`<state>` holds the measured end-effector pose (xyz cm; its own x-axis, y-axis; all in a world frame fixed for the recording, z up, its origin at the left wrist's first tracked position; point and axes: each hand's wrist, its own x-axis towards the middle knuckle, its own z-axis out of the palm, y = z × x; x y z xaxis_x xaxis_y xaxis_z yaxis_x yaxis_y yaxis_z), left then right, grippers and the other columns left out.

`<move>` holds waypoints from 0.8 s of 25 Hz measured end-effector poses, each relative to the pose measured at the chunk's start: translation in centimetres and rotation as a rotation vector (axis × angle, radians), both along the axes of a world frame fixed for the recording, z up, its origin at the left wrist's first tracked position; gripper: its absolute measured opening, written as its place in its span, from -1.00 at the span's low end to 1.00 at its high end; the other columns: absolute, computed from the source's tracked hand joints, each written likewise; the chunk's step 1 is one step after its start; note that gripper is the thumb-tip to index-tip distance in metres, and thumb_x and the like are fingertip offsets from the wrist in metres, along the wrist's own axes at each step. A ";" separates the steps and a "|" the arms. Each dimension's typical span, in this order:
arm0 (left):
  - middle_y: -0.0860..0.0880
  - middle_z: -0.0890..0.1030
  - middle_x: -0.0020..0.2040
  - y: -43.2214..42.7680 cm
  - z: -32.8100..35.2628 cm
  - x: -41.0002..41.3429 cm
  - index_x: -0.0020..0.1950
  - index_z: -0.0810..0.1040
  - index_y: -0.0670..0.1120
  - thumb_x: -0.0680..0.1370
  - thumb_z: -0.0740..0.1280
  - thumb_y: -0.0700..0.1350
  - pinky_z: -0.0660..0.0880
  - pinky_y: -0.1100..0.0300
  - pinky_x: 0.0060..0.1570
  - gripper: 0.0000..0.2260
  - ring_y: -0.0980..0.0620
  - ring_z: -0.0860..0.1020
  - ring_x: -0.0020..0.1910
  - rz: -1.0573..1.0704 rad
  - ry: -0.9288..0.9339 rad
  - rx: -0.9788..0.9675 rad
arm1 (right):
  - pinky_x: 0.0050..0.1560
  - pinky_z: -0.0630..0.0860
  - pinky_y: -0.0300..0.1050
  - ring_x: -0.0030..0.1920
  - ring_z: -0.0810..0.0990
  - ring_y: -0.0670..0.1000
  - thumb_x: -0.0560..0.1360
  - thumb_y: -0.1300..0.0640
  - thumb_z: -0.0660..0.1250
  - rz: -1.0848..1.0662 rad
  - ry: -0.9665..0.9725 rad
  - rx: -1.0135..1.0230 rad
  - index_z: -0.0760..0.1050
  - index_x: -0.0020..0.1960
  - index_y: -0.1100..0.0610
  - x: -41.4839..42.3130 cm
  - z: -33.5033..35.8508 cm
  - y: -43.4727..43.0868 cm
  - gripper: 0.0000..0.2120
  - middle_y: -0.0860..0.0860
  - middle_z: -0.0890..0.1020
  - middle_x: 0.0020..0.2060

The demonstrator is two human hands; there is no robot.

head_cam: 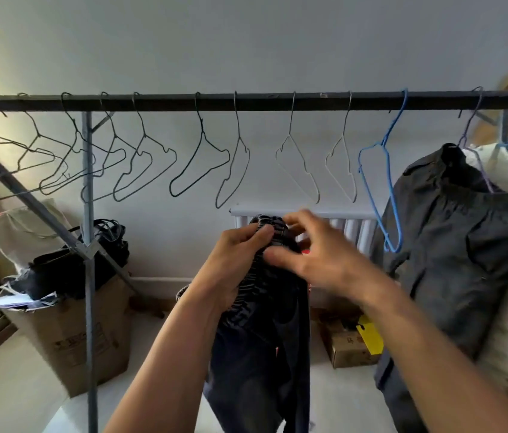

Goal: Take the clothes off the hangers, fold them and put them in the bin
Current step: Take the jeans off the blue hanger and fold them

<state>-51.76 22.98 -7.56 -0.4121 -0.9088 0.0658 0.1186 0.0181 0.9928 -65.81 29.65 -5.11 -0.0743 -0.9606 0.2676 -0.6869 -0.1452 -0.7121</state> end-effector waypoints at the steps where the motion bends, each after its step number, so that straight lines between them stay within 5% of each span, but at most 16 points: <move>1: -0.24 0.68 -0.03 0.1 0.3 0.7 0.08 0.64 -0.21 0.63 0.24 0.00 0.60 -0.01 -0.02 -0.69 -0.14 0.67 -0.12 -0.024 0.029 0.027 | 0.00 0.47 -0.35 0.03 0.53 -0.16 0.36 -0.09 0.51 0.067 -0.033 0.040 0.24 0.39 -0.06 1.2 -0.7 -0.4 -0.29 -0.19 0.49 0.05; 3: -0.23 0.69 0.01 0.0 0.5 2.7 0.13 0.63 -0.17 0.58 0.20 0.16 0.63 0.09 -0.06 -0.56 -0.10 0.69 -0.07 -0.074 0.038 0.028 | -0.04 0.39 -0.50 0.03 0.52 -0.22 0.38 0.03 0.51 0.101 -0.103 -0.004 0.16 0.44 -0.05 3.3 -1.8 -1.7 -0.24 -0.29 0.48 0.02; 7: -0.03 0.67 -0.18 0.2 1.0 5.9 0.07 0.61 -0.03 0.61 0.09 0.18 0.51 0.39 -0.38 -0.60 0.18 0.62 -0.36 -0.110 -0.071 -0.095 | 0.03 0.40 -0.39 0.09 0.54 -0.16 0.51 0.07 0.38 0.004 -0.243 -0.164 0.33 0.36 0.02 6.5 -2.5 -4.1 -0.54 -0.16 0.55 0.07; 10: -0.03 0.60 0.00 -1.7 0.4 9.3 0.17 0.54 0.04 0.52 0.11 0.33 0.60 0.10 0.01 -0.53 0.07 0.59 -0.09 -0.077 -0.283 -0.300 | -0.06 0.49 -0.29 -0.08 0.61 -0.18 0.53 0.11 0.36 -0.010 -0.312 -0.300 0.51 0.09 0.06 6.8 -1.7 -5.4 -0.85 -0.11 0.64 -0.09; 12: 0.01 0.64 0.03 -2.6 0.0 12.2 0.16 0.53 0.05 0.44 0.12 0.48 0.53 -0.03 0.17 -0.41 0.03 0.61 0.02 -0.114 -0.611 -0.448 | -0.14 0.51 -0.30 -0.20 0.62 -0.20 0.53 0.13 0.37 -0.002 -0.378 -0.363 0.54 -0.02 0.09 5.9 -0.9 -5.7 -0.95 -0.10 0.65 -0.20; 15: 0.22 0.62 -0.23 -4.1 -0.8 15.4 -0.03 0.58 0.11 0.36 0.17 0.48 0.53 -0.01 0.06 -0.49 0.17 0.59 -0.15 -0.049 -1.034 -0.694 | -0.21 0.50 -0.32 -0.30 0.59 -0.17 0.50 0.10 0.41 0.034 -0.443 -0.388 0.55 -0.13 0.08 4.6 -0.4 -5.7 -0.93 -0.12 0.63 -0.32; 17: 0.27 0.55 -0.37 -4.7 -0.5 16.4 -0.09 0.61 0.16 0.41 0.17 0.38 0.51 0.04 0.03 -0.61 0.17 0.56 -0.26 0.116 -1.092 -0.875 | -0.26 0.48 -0.31 -0.35 0.55 -0.16 0.47 0.07 0.43 0.051 -0.442 -0.377 0.52 -0.22 0.07 3.8 -0.6 -5.5 -0.86 -0.16 0.59 -0.40; 20: 0.16 0.65 -0.25 -4.5 1.0 16.3 -0.10 0.66 0.13 0.47 0.30 0.25 0.44 0.12 -0.09 -0.74 0.05 0.60 -0.20 0.314 -1.081 -0.972 | -0.28 0.45 -0.33 -0.36 0.50 -0.16 0.43 -0.02 0.40 0.020 -0.396 -0.342 0.51 -0.24 0.11 3.0 -1.4 -5.3 -0.79 -0.14 0.55 -0.42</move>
<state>-35.43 18.50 -6.57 -0.4565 -0.7483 0.4812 -0.7841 0.5940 0.1798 -62.83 24.38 -6.54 -0.2157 -0.8253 0.5218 -0.3692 -0.4258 -0.8260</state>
